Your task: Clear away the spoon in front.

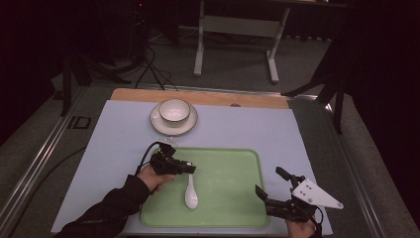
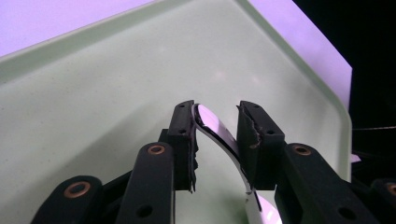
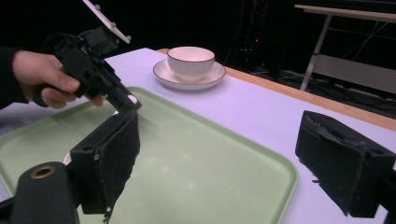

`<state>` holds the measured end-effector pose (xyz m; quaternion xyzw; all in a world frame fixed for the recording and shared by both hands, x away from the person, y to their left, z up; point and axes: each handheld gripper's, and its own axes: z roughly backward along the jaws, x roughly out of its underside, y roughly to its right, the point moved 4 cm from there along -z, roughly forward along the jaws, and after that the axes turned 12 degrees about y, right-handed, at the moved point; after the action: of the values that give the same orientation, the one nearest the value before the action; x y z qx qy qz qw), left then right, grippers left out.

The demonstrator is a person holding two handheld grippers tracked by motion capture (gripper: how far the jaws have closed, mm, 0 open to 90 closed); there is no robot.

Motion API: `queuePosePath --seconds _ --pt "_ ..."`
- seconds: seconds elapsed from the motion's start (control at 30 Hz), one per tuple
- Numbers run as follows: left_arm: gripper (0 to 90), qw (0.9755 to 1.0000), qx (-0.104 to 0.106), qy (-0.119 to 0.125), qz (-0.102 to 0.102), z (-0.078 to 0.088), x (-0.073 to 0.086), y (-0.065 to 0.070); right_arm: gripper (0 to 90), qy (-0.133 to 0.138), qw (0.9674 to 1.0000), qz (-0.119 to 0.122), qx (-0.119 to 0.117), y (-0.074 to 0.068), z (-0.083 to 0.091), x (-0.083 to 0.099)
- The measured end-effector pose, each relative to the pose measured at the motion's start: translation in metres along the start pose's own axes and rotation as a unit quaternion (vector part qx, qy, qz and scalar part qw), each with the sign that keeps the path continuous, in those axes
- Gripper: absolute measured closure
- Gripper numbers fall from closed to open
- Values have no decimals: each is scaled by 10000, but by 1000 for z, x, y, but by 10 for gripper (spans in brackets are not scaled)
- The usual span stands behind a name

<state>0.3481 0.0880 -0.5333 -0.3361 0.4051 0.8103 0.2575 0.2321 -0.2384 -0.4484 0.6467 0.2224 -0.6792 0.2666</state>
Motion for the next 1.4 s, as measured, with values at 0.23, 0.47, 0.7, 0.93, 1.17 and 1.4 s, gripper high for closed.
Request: queuePosePath --seconds 0.23,0.47,0.7,0.93,1.17,1.4 --pt "640 9994 -248 10 256 -11 8 -10 137 -18 10000 -11 -38 -1 0 1" --pt "584 9983 -528 -40 224 -16 14 -14 137 -31 10000 -36 -74 -1 -1 1" --pt "511 9968 -787 35 153 -19 9 -14 137 -40 9999 -42 -116 -2 -1 1" --pt "501 9950 -995 97 88 -17 6 -21 138 -37 9999 -45 -115 -2 -1 1" --pt "502 9951 -932 328 -77 -3 -8 -15 138 -42 9999 -42 -109 -2 -1 1" --pt "457 9938 -820 618 -435 21 -30 10 138 -64 9999 -79 -114 -2 -2 2"
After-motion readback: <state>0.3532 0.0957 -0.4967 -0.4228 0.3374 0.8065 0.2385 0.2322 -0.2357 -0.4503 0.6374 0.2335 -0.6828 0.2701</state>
